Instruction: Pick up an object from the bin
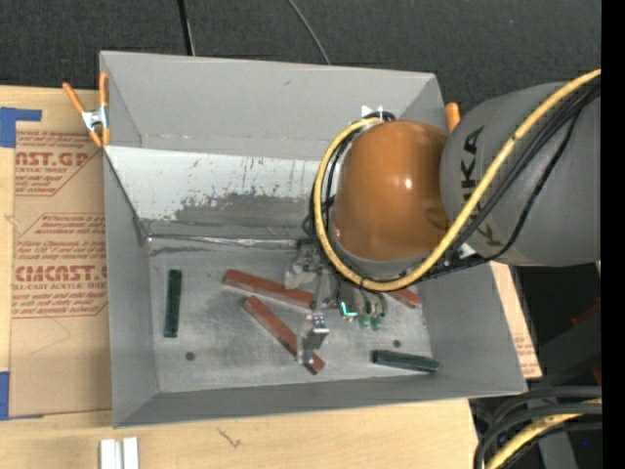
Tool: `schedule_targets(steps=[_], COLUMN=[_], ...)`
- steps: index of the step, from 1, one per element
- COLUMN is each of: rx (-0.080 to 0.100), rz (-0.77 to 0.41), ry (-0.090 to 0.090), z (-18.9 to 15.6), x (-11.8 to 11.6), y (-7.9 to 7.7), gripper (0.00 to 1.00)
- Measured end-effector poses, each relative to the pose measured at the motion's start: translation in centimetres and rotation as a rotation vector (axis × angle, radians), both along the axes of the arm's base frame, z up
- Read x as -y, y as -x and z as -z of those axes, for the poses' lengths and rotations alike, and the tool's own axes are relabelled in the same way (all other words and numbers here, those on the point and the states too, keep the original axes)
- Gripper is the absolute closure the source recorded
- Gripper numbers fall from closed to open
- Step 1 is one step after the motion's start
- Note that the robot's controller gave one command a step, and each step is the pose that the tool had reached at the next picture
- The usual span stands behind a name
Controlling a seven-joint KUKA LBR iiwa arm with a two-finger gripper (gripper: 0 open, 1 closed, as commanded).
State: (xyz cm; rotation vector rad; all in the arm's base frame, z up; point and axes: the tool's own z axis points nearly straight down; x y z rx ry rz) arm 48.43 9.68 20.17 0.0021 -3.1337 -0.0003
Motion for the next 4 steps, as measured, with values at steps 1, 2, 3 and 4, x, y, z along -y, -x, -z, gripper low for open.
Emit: schedule_targets(steps=[1,2,3,4], rx=[0.008,0.016,0.007,0.035], rz=[0.001,-0.059,0.023,-0.117], ry=[-0.001,-0.001,-0.001,-0.005], z=[-0.4,4.4,8.1,12.1], x=[0.1,0.7,0.7,0.9], y=[-0.2,-2.8,-2.7,-5.7], gripper=[0.0,0.0,0.0,1.0])
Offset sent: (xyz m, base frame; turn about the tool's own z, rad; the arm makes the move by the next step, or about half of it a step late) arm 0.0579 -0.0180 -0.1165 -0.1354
